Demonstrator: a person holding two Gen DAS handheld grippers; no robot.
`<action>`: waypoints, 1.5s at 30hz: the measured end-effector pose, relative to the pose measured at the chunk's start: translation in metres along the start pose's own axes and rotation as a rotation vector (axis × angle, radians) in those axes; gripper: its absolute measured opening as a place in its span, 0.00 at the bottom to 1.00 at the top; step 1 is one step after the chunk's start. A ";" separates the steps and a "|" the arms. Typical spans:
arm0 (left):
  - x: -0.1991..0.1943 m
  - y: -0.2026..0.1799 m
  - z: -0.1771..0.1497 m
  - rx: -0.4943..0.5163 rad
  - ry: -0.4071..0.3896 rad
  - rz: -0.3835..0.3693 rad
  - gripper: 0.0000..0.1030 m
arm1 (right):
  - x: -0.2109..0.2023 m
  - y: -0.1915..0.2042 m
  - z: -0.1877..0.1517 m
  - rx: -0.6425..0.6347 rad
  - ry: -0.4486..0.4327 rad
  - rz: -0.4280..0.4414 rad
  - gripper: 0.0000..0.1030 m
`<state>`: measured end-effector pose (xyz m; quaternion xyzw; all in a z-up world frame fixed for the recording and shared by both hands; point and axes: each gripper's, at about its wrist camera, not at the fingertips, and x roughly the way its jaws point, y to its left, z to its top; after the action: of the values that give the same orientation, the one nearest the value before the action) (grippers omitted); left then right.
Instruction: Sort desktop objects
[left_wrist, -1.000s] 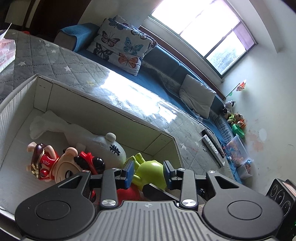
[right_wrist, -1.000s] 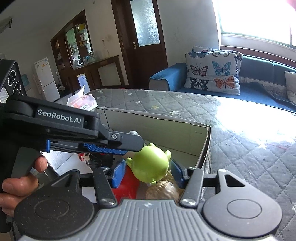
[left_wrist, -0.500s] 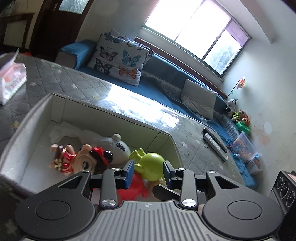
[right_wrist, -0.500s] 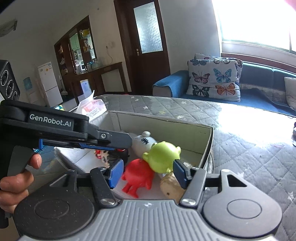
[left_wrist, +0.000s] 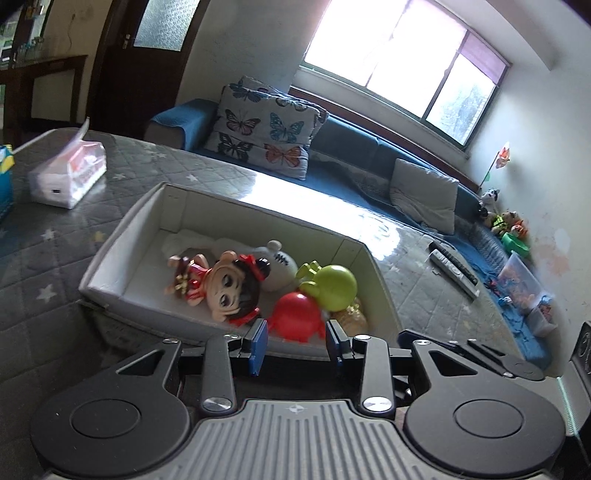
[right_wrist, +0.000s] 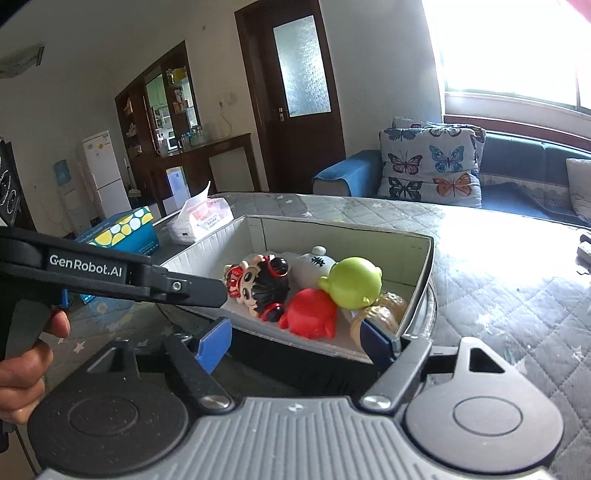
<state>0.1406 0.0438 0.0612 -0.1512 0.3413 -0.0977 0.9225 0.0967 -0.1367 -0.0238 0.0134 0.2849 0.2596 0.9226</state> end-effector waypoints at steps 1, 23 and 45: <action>-0.003 0.000 -0.003 0.004 -0.001 0.007 0.35 | -0.002 0.001 -0.001 0.002 -0.002 0.001 0.78; -0.025 -0.009 -0.053 0.122 -0.009 0.183 0.36 | -0.035 0.030 -0.035 -0.023 -0.031 -0.026 1.00; -0.028 -0.010 -0.079 0.223 -0.006 0.321 0.37 | -0.039 0.034 -0.061 0.011 -0.007 -0.066 1.00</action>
<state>0.0666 0.0255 0.0244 0.0080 0.3453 0.0137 0.9384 0.0205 -0.1337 -0.0489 0.0102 0.2831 0.2276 0.9316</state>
